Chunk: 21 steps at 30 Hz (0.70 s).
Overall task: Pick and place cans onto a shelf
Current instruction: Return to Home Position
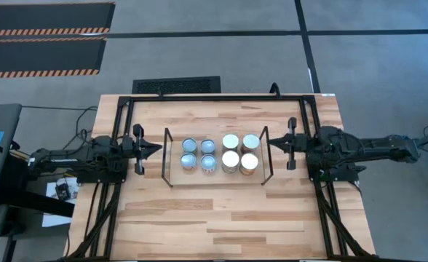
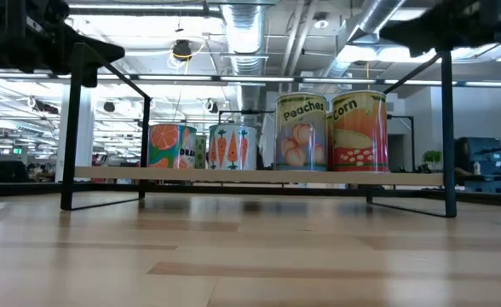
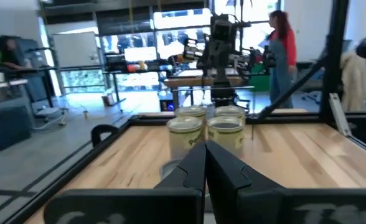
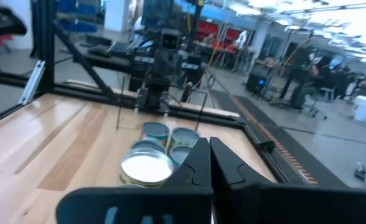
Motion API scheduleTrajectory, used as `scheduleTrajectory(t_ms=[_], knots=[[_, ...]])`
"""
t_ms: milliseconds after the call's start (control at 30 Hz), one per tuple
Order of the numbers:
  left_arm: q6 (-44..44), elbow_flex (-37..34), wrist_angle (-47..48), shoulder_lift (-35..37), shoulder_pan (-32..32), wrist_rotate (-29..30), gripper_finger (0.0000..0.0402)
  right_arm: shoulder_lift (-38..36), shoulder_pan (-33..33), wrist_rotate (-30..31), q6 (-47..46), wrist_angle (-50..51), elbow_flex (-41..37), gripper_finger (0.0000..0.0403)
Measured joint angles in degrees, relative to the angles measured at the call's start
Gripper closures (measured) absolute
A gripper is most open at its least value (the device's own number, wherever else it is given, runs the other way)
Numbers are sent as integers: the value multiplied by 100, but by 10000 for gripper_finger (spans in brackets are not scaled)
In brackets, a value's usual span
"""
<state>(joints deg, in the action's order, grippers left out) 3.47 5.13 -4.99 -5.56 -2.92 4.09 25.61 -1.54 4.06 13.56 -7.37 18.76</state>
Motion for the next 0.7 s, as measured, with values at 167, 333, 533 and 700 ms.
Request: scheduleTrajectory(t_ms=[167,333,533,700], knots=[[-88,-217,330,566,2,223,401,-645,-351,-119,-189,-133,-538,400],[-121,-241,473,536,2,275,401,-1246,-509,-91,-300,-251,-978,400],[-181,-241,611,547,2,345,401,-1934,-543,111,-305,-408,-1546,400],[-254,-272,741,547,2,428,401,-2546,-540,206,-405,-236,-1826,400]])
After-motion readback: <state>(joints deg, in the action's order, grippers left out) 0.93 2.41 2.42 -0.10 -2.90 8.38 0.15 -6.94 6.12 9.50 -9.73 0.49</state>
